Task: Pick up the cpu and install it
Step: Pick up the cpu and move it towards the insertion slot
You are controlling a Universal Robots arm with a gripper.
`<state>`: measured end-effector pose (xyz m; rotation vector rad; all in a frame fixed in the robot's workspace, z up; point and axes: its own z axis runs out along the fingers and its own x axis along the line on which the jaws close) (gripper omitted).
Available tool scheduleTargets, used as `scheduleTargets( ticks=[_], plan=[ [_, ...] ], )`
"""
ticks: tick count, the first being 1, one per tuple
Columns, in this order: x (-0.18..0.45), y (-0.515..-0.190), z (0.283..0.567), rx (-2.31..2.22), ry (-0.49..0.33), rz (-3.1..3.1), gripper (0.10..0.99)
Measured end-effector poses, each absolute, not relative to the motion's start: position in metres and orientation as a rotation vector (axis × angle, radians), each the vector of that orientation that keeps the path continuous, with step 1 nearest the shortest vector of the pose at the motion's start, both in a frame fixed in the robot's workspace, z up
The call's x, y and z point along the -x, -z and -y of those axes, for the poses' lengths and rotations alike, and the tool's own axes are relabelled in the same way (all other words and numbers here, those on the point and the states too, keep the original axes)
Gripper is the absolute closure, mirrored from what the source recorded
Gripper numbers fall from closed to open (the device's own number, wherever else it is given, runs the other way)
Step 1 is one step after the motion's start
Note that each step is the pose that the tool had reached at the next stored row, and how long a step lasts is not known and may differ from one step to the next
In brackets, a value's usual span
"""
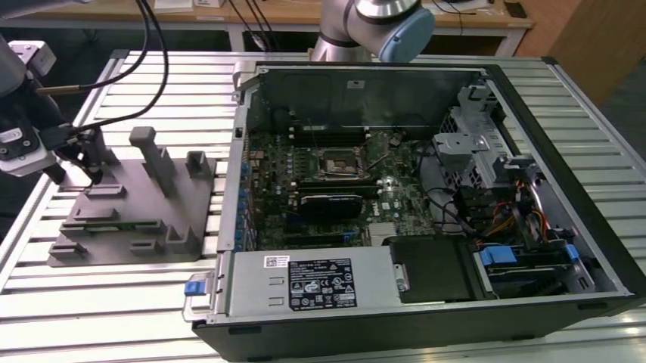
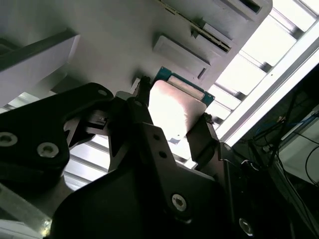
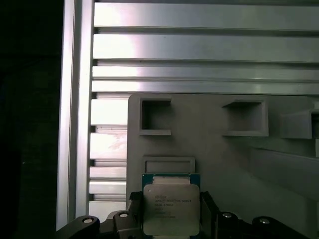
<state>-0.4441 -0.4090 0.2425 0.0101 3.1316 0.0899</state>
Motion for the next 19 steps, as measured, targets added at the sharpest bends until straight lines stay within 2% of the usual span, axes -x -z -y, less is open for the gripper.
scheduleTargets(
  ticks=[19],
  plan=[
    [0.444,-0.265,0.409,-0.010,-0.090,-3.132,0.541]
  ],
)
